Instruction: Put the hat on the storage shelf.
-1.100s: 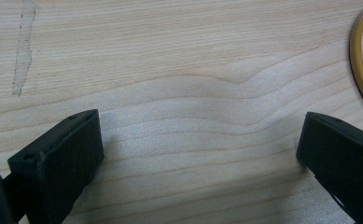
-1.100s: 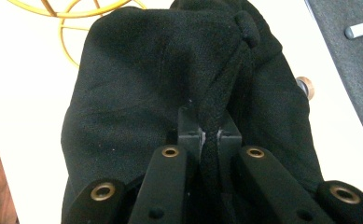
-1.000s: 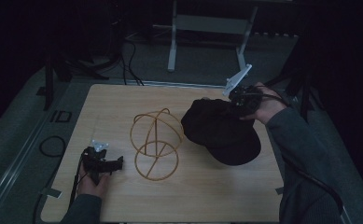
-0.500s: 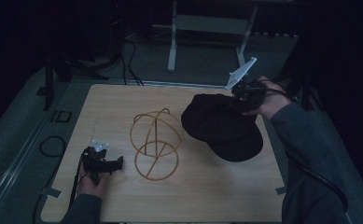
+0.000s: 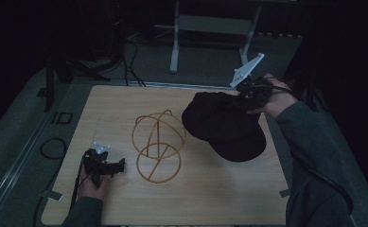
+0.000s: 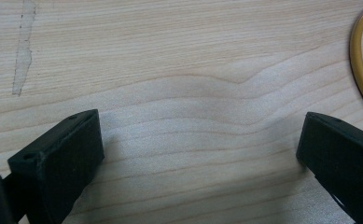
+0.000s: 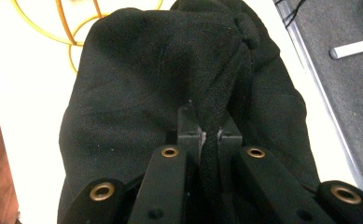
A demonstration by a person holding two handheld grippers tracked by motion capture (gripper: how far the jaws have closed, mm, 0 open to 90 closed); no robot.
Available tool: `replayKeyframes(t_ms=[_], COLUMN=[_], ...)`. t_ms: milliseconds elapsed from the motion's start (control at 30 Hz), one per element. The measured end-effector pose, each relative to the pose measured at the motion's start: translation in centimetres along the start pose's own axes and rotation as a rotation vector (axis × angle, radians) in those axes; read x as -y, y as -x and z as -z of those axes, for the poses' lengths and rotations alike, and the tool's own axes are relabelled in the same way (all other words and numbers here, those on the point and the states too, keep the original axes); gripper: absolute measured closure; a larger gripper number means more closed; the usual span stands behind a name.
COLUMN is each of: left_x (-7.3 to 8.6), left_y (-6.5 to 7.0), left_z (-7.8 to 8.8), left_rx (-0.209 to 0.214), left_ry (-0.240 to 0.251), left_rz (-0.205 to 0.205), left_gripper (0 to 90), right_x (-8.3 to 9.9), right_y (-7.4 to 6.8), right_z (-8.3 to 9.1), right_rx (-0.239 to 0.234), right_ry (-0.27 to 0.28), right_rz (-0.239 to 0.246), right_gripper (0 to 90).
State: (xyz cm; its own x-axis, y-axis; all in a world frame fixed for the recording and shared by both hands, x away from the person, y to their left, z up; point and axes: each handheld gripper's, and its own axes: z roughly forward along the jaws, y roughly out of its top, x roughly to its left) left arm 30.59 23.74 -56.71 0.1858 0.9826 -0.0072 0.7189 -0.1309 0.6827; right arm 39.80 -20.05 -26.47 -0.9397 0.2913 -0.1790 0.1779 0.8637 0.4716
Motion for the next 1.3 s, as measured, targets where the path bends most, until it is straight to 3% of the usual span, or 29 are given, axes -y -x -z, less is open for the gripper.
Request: replayKeyframes(t_ms=[167,600,1300], left_x=[0.0,0.0,0.0], left_y=[0.0,0.0,0.0], left_z=[0.0,0.0,0.0], left_rx=[0.000,0.000,0.000], left_ry=[0.000,-0.001,0.000], left_rz=[0.000,-0.001,0.000], left_gripper=[0.2,0.2,0.2], right_x=[-0.4,-1.1,-2.0], right_y=[-0.1,-0.3,-0.9], right_z=[0.4,1.7,2.4], right_rx=[0.000,0.004,-0.016], right_ry=[-0.007,0.045,0.098], right_rz=[0.013,0.031,0.065], right_gripper=[85.1,84.9,85.0])
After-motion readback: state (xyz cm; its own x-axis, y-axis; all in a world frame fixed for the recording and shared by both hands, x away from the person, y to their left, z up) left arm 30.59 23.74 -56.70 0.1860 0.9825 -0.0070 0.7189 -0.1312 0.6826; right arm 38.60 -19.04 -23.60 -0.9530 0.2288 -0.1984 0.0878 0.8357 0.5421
